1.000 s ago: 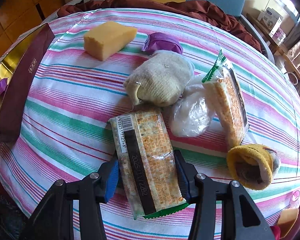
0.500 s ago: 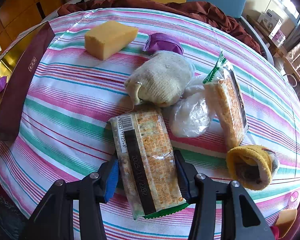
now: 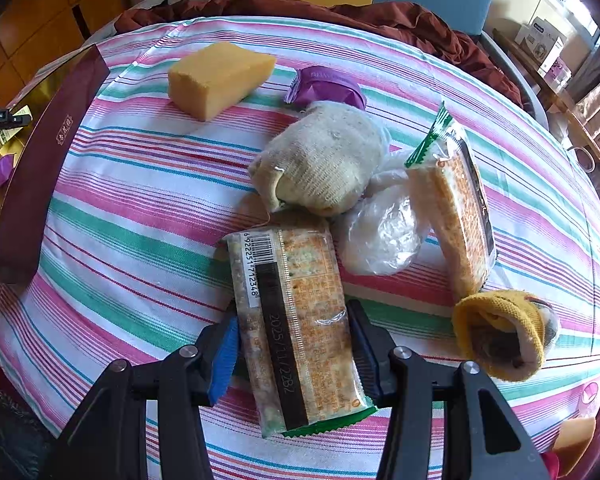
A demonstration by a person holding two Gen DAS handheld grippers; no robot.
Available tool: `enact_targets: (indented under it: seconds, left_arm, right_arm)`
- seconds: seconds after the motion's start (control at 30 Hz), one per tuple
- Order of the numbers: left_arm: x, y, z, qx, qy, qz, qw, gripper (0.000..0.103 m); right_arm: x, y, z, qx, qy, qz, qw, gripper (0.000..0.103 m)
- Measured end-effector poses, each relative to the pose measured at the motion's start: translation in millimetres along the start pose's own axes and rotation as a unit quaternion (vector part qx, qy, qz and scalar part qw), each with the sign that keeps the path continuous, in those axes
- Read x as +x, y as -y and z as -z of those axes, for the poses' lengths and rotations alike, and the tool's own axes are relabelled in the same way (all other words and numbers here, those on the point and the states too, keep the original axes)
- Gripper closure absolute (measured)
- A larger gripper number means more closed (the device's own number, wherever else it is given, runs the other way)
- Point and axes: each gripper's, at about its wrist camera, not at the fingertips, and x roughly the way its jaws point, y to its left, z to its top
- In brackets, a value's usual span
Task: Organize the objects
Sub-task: 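Carry the green box into the gold tray and open the left tool, then carry the cracker packet into the gold tray and open the right tool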
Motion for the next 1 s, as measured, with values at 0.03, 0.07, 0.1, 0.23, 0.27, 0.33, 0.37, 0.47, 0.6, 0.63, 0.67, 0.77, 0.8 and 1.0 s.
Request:
enact_targets:
  seconds: [0.03,0.07,0.1,0.23,0.27,0.33,0.37,0.47,0.6,0.63,0.67,0.77,0.8,1.0]
  left_arm:
    - [1.6,-2.4,-0.3,-0.007,-0.004,0.000,1.0000,0.072]
    - [-0.2,-3.1,-0.4,-0.010,-0.004,0.001,0.9999,0.072]
    - [-1.6,-3.2,-0.5,-0.007,-0.003,-0.001,1.0000,0.072]
    - [-9.2,-7.1,1.2,-0.010,0.004,-0.004,0.9999,0.070]
    - [-11.9,-8.0,2.3,-0.011,0.007,-0.004,0.9999,0.068]
    - [-19.1,-10.1,4.8,-0.012,0.014,-0.006,0.9998,0.067]
    - [-24.6,-11.4,6.9,-0.014,0.019,-0.005,0.9997,0.067]
    - [-48.3,-10.5,17.2,-0.012,0.053,-0.003,0.9985,0.067]
    - [-87.6,-4.3,43.9,-0.004,0.107,0.007,0.9943,0.062]
    - [-96.1,-2.7,52.0,-0.001,0.118,0.010,0.9929,0.061]
    - [-104.4,-0.5,61.0,0.002,0.128,0.011,0.9916,0.061]
    - [-124.9,5.5,86.1,0.007,0.152,0.018,0.9882,0.060]
    - [-130.2,7.5,94.5,0.008,0.158,0.017,0.9872,0.059]
    - [-150.2,13.2,128.8,0.020,0.183,0.008,0.9828,0.059]
  right_arm:
    - [-0.2,1.2,-1.1,0.000,0.000,0.000,1.000,0.052]
    - [-0.9,2.2,1.4,0.000,0.000,0.000,1.000,0.052]
    - [-0.5,2.4,1.5,0.000,0.000,0.000,1.000,0.052]
    - [0.2,0.6,5.5,0.000,0.000,0.001,1.000,0.052]
    - [-0.1,1.4,4.5,0.000,0.000,0.001,1.000,0.052]
    - [-0.1,1.1,8.3,0.000,0.000,0.001,1.000,0.052]
    - [-0.4,2.0,7.5,0.000,0.001,0.001,1.000,0.052]
    - [0.2,1.0,9.8,0.000,0.001,0.001,1.000,0.052]
    - [-1.1,4.3,8.0,-0.002,0.001,0.005,1.000,0.052]
    - [-1.5,5.1,7.1,-0.002,0.001,0.006,1.000,0.052]
    - [-1.8,6.1,6.3,-0.002,0.001,0.007,1.000,0.052]
    - [-3.1,9.4,3.7,-0.001,0.000,0.009,1.000,0.053]
    - [-3.5,10.3,2.8,-0.001,0.000,0.011,1.000,0.054]
    - [-8.5,12.3,-1.3,0.005,-0.001,0.032,0.999,0.055]
